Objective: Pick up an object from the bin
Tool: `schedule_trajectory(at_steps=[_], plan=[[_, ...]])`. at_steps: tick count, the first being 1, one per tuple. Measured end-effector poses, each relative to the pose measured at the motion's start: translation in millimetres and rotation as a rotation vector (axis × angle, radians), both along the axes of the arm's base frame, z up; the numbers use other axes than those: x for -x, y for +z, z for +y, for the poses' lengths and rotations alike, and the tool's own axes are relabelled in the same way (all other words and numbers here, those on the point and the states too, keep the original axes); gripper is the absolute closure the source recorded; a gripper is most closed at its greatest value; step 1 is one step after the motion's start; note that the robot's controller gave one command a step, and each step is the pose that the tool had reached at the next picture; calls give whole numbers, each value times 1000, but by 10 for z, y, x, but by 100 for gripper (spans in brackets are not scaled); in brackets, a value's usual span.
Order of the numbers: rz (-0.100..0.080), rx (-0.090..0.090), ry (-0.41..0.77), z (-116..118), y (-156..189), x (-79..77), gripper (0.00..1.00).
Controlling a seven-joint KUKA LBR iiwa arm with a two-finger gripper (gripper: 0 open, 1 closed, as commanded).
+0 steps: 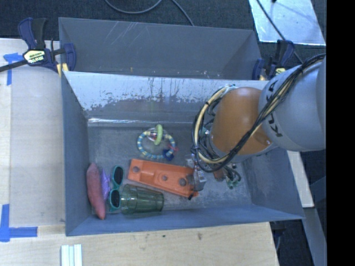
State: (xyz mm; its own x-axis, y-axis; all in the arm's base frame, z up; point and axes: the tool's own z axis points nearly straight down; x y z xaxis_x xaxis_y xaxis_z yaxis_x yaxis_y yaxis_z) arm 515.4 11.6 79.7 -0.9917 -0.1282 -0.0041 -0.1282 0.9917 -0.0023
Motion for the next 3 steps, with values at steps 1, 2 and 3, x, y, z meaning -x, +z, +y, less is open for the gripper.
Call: schedule_trajectory(at_steps=[1, 2, 3], plan=[[0, 0, 0, 0, 0, 0, 100], [-4, 0, -5, 21, 1184, -63, 100], [-4, 0, -5, 21, 1184, -62, 100]])
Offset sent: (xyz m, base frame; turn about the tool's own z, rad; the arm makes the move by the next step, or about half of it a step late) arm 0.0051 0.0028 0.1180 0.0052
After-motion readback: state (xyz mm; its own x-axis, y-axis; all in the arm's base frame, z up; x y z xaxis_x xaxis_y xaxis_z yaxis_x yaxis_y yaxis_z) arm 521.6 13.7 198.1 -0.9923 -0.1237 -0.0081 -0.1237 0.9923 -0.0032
